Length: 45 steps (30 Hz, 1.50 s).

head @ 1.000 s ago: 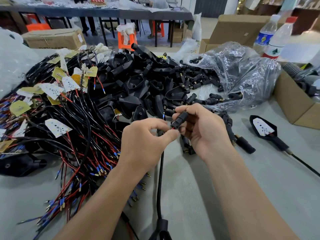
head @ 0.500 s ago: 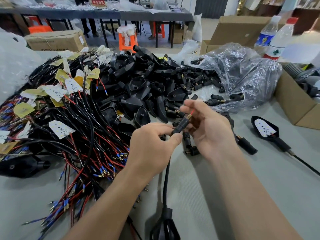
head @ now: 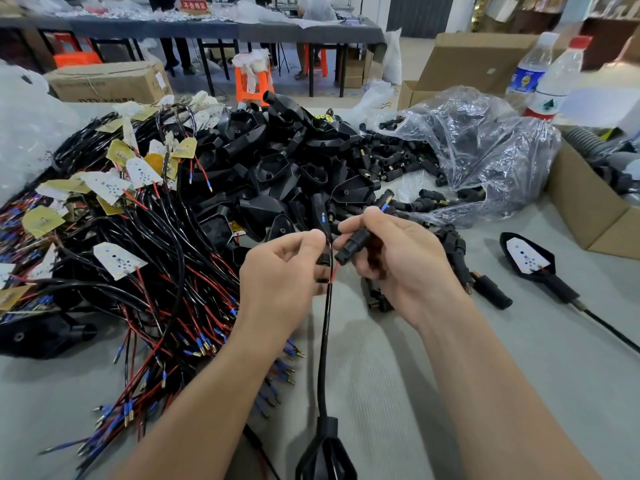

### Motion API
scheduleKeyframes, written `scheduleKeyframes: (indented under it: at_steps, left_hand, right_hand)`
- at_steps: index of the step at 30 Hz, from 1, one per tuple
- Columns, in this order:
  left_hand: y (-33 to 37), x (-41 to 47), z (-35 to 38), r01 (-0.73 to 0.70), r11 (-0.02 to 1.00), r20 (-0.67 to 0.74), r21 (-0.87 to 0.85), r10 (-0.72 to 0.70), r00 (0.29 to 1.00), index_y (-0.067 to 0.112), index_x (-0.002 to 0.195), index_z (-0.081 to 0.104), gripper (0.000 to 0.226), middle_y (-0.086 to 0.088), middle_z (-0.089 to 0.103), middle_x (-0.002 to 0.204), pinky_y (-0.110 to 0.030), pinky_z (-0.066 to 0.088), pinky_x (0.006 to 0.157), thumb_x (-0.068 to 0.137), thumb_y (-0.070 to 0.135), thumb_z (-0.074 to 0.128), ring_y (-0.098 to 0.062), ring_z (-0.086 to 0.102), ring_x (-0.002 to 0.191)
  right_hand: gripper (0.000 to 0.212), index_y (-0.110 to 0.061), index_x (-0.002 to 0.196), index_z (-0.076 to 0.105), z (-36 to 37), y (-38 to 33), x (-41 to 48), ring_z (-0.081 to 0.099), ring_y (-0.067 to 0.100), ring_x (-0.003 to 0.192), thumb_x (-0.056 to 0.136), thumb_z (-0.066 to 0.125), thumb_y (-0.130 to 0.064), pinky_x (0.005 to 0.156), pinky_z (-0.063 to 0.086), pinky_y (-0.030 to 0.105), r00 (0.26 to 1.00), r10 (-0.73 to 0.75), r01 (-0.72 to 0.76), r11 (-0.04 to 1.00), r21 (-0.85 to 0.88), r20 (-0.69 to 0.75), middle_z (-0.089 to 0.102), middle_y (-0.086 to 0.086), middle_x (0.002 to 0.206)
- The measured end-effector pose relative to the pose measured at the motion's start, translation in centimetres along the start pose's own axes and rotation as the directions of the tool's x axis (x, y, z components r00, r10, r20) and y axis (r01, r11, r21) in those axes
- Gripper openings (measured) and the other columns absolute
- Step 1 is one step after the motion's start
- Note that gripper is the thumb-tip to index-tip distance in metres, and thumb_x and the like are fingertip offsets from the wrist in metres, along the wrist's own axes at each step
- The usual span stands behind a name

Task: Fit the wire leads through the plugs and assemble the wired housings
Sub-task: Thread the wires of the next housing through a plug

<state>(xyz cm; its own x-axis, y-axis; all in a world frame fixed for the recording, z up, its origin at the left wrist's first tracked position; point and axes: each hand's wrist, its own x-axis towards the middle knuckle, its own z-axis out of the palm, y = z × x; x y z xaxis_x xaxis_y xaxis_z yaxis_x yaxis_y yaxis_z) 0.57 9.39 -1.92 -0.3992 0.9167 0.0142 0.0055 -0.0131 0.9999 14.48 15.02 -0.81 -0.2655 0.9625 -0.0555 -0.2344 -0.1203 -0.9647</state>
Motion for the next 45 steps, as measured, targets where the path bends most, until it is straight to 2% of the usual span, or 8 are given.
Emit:
scheduleKeyframes:
  at_steps: [3,7,15,21,34,37,41,45]
  left_hand:
    - [0.3,0.6,-0.3,0.235,0.909,0.157,-0.344,-0.191,0.969,0.011,0.103,0.079,0.018,-0.007,0.08,0.087,-0.024,0.06,0.065,0.101,0.019,0.063,-0.018,0.078,0.078]
    - [0.2,0.9,-0.5,0.142,0.91,0.076,-0.391,-0.122,0.99,0.007,0.104,0.08,0.016,-0.011,0.079,0.088,-0.024,0.06,0.069,0.093,0.002,0.071,-0.019,0.078,0.08]
    - [0.2,1.3,-1.1,-0.147,0.989,0.016,-0.015,0.147,0.989,0.03,0.077,0.081,0.026,0.011,0.07,0.069,-0.013,0.05,0.07,0.093,0.015,0.069,-0.001,0.063,0.072]
    - [-0.2,0.5,-0.8,-0.205,0.913,0.099,0.354,0.181,0.978,0.032,0.069,0.076,0.016,0.015,0.052,0.048,-0.011,0.033,0.049,0.084,0.029,0.072,0.0,0.044,0.048]
    - [0.2,0.2,-0.6,-0.131,0.909,-0.001,0.397,0.143,0.99,0.028,0.065,0.073,0.023,0.016,0.05,0.042,-0.01,0.031,0.043,0.083,0.015,0.071,-0.001,0.045,0.042]
    - [0.1,0.3,-0.8,-0.136,0.895,0.013,0.425,0.144,0.989,0.028,0.063,0.073,0.025,0.017,0.056,0.048,-0.008,0.035,0.048,0.083,0.013,0.072,0.002,0.05,0.05]
    - [0.1,0.3,-1.1,-0.265,0.808,0.067,0.527,0.271,0.96,0.028,0.062,0.074,0.025,0.02,0.066,0.073,0.001,0.031,0.074,0.081,0.011,0.077,0.009,0.052,0.096]
    - [0.1,0.3,-1.1,-0.287,0.797,0.164,0.532,0.235,0.958,0.033,0.064,0.074,0.027,0.011,0.069,0.086,-0.003,0.035,0.074,0.079,0.011,0.08,0.004,0.055,0.098]
  right_hand:
    - [0.04,-0.012,0.083,0.079,0.0,0.2,-0.1,0.045,0.013,0.045,0.107,0.05,-0.027,0.044,0.034,0.02,0.991,0.022,-0.013,0.998,-0.069,0.135,0.074,0.015,0.083]
    - [0.036,-0.014,0.088,0.08,0.0,0.2,-0.4,0.046,0.01,0.044,0.106,0.051,-0.025,0.042,0.033,0.018,0.974,0.035,-0.012,0.994,-0.105,0.225,0.076,0.011,0.087]
    - [0.035,-0.001,0.092,0.071,0.4,0.6,0.4,0.052,0.013,0.043,0.109,0.045,-0.018,0.041,0.037,0.022,0.979,-0.024,0.051,0.99,0.13,-0.203,0.077,0.015,0.083]
    - [0.034,-0.002,0.089,0.069,0.7,0.7,0.5,0.054,0.017,0.044,0.108,0.044,-0.014,0.042,0.039,0.024,0.974,-0.051,0.102,0.969,0.224,-0.222,0.075,0.017,0.082]
    - [0.035,-0.006,0.082,0.066,0.7,0.7,0.5,0.048,0.013,0.041,0.108,0.045,-0.015,0.039,0.033,0.022,0.973,-0.041,0.095,0.968,0.233,-0.226,0.072,0.014,0.074]
    - [0.038,-0.012,0.077,0.067,0.6,0.6,0.5,0.047,0.012,0.041,0.107,0.045,-0.016,0.041,0.031,0.021,0.977,-0.052,0.085,0.985,0.152,-0.208,0.072,0.012,0.073]
    - [0.036,-0.014,0.075,0.068,0.4,0.2,0.3,0.045,0.013,0.042,0.104,0.048,-0.014,0.041,0.032,0.02,0.965,-0.097,0.1,0.995,0.0,-0.243,0.073,0.011,0.074]
    - [0.036,-0.011,0.073,0.068,0.5,0.1,0.2,0.042,0.013,0.041,0.103,0.048,-0.012,0.04,0.033,0.018,0.955,-0.119,0.105,0.992,-0.064,-0.273,0.072,0.011,0.072]
